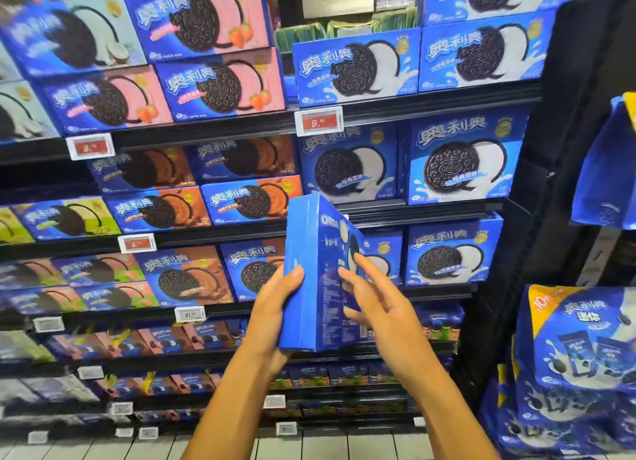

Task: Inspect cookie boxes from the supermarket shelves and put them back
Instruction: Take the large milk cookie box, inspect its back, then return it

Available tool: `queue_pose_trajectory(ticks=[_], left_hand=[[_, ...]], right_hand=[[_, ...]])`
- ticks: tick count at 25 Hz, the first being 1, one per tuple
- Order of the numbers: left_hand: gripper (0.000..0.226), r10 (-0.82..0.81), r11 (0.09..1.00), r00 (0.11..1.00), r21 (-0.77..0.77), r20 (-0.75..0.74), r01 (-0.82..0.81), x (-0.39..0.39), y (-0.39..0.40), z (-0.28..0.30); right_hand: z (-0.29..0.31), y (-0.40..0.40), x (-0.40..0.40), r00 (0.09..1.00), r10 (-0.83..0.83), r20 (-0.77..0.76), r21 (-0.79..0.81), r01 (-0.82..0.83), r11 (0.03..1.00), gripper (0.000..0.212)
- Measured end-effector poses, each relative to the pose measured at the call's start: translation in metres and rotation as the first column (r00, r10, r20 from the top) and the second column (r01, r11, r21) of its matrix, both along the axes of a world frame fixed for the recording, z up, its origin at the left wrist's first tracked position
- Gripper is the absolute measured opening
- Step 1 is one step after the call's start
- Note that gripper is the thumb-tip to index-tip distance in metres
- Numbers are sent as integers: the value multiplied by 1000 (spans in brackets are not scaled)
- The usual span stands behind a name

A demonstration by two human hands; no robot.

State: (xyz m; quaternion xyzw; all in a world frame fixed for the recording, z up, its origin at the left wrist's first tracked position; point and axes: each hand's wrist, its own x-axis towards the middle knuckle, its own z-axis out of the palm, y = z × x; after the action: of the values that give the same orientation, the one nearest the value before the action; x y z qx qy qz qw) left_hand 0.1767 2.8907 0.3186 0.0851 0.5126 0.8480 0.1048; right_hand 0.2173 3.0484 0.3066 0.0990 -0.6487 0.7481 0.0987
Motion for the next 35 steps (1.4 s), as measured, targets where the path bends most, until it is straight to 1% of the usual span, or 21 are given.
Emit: queue_pose_trajectory(ticks=[2, 4, 5, 6, 7, 9, 10, 12, 13, 14, 15, 16, 17, 19, 20, 21, 22, 23, 25, 29, 35], left_hand=[[51, 5, 989, 985, 143, 171, -30, -4, -2, -13], [48, 18, 960, 963, 263, 270, -92, -4, -2, -32], [47, 17, 946, 958, 306, 288, -109, -4, -3, -40], [46, 13, 934, 955, 337, 297, -117, -4, -5, -47], [46, -1, 925, 954, 363, 299, -113, -4, -10, -51], [52, -66, 908, 961, 415, 268, -53, -4, -19, -57], [55, -84, 899, 966, 436, 246, -33, -5, -23, -61], [48, -72, 895, 975, 445, 210, -30, -9, -27, -63], [42, -68, 888, 984, 460, 167, -17, -9, -26, -61], [51, -91, 865, 994, 500, 65, 47, -8, -25, -59], [68, -90, 838, 996, 539, -21, 87, -10, -26, -61], [81, -159, 799, 981, 569, -109, 193, -9, -26, -62], [85, -206, 776, 964, 571, -170, 267, -10, -27, -61], [76, -248, 778, 951, 547, -185, 309, -12, -28, -68], [70, -290, 776, 942, 536, -168, 334, -12, -29, -70], [62, -312, 788, 944, 527, -106, 320, -13, -30, -71], [54, -303, 814, 951, 504, -53, 288, -13, -31, -70], [51, -240, 870, 971, 447, 12, 209, -11, -34, -66], [58, -180, 918, 980, 372, 83, 137, -13, -41, -62], [47, -70, 976, 998, 209, 2, 69, -13, -43, -36], [44, -18, 999, 991, -35, -135, 14, -12, -31, -17]], right_hand=[[0, 0, -3, 997, 64, 45, 25, -65, 998, 38], [-2, -1, -5, 990, 120, 73, 84, -126, 989, 34], [-5, 1, -6, 991, 108, 73, 105, -116, 988, 37], [-8, 6, -7, 996, 48, 73, 117, -56, 992, 41], [-10, 13, -8, 995, -66, 70, 137, 56, 989, 43], [-14, 33, -13, 943, -324, 78, 192, 305, 933, 41], [-15, 43, -15, 909, -405, 100, 229, 375, 898, 41], [-17, 57, -20, 883, -442, 159, 269, 392, 880, 49], [-17, 62, -22, 888, -413, 201, 252, 360, 898, 52], [-17, 63, -23, 902, -353, 250, 204, 307, 930, 51], [-16, 63, -23, 921, -257, 293, 126, 229, 965, 47], [-16, 62, -22, 938, -146, 316, 42, 140, 989, 45], [-17, 61, -21, 944, -59, 326, -25, 70, 997, 45], [-21, 59, -20, 944, 7, 331, -78, 20, 997, 50], [-23, 57, -21, 951, 11, 310, -83, 15, 996, 50], [-25, 56, -21, 961, 6, 277, -75, 16, 997, 48], [-26, 55, -21, 970, -5, 244, -69, 22, 997, 45], [-27, 54, -20, 976, -21, 217, -70, 37, 997, 44], [-26, 55, -19, 986, -60, 157, -74, 73, 995, 41], [-20, 63, -15, 989, -110, 102, -109, 121, 987, 43], [-18, 66, -11, 984, -151, 93, -91, 159, 983, 30]])
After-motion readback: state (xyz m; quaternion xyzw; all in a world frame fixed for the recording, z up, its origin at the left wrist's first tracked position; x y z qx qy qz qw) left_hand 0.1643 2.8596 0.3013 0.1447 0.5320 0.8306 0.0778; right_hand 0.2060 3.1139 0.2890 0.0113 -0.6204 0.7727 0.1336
